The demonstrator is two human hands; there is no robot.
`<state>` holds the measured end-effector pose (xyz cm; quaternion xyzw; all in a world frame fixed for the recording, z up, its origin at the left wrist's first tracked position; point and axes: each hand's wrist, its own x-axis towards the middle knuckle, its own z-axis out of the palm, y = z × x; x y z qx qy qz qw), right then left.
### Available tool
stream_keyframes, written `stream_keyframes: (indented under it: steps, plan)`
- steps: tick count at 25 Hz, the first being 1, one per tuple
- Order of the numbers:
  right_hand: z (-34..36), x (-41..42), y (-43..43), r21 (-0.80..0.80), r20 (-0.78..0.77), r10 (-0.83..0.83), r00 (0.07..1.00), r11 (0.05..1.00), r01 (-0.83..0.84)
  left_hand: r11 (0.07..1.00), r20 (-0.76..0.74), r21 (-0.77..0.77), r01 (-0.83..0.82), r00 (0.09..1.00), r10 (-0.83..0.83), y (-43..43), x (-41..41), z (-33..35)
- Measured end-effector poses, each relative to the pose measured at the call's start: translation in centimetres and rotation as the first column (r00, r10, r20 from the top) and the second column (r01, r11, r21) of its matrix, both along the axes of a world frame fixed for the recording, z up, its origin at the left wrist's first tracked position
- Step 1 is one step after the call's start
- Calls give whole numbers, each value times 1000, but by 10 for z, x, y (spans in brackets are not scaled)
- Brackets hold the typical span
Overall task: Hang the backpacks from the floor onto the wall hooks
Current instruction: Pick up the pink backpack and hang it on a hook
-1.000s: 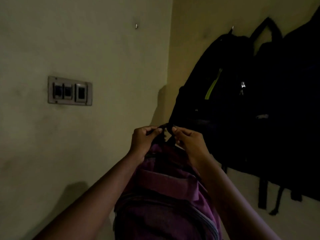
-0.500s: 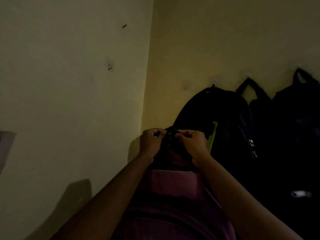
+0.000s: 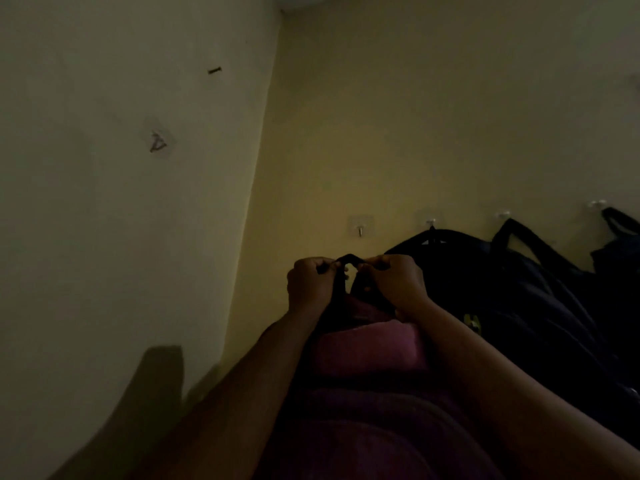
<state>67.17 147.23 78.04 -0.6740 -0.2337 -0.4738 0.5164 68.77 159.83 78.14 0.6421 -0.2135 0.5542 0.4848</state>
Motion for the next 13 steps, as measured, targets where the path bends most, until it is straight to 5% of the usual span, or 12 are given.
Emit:
stream_keyframes:
  steps: [13]
  plan:
    - [92,72,-11,104,289,-183,940,982,159,985,276,110,-134,956,99,-13,81,106]
